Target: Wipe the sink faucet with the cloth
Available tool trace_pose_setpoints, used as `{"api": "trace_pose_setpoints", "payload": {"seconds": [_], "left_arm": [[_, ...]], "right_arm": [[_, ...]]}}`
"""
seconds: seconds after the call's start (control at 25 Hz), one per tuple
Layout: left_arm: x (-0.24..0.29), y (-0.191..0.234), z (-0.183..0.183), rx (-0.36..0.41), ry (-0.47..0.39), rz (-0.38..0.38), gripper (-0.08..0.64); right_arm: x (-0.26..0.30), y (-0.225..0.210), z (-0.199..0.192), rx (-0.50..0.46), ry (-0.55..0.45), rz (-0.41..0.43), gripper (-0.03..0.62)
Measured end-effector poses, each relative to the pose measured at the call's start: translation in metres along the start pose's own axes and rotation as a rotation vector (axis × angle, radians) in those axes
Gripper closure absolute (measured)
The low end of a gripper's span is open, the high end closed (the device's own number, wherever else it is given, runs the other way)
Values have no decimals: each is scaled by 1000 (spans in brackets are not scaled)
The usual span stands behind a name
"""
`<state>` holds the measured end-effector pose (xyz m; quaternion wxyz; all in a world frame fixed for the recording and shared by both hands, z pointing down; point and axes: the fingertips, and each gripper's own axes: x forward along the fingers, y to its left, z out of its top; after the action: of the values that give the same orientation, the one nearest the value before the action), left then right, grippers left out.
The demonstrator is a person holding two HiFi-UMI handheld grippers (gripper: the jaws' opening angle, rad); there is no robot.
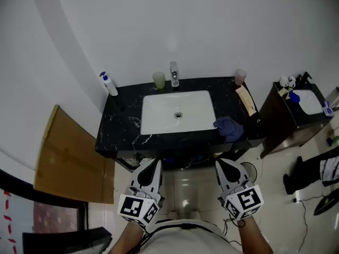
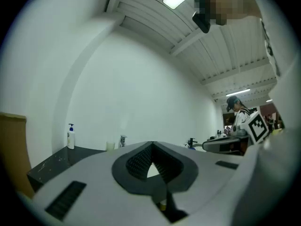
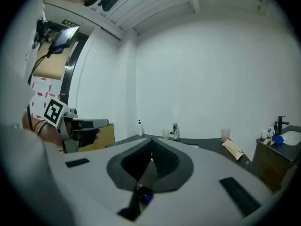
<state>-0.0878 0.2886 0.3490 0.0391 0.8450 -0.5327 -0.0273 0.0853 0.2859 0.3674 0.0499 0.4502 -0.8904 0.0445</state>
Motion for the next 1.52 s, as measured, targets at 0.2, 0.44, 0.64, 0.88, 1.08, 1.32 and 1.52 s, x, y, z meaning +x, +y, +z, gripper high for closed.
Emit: {"api": "trace_pose_setpoints", "payload": {"seconds": [0.2,0.44,0.64,0.88,1.08,1.32,1.52], "left_arm": [[12,-7,-6,-6,10,24,557],[26,-3,-9,-21,41,55,557],[53,10,-10,-25,46,50,557],[100,40,-20,-51,39,-7,557],[146,70,-16,-71,21,-71,557],[187,113,-7,-82,52,-110,557],[217,136,-5,-83,63,-170,557]], "right_arm": [[1,-18,-13,6,11,14,588],[12,-36,-20,25,34,23,588],[33,-52,-23,24,51,15,588],[69,-80,-32,37,79,-35,588],[106,-103,-26,47,105,-90,588],[158,-121,-10,48,88,-139,588],[192,-129,-6,66,85,-172,588]]}}
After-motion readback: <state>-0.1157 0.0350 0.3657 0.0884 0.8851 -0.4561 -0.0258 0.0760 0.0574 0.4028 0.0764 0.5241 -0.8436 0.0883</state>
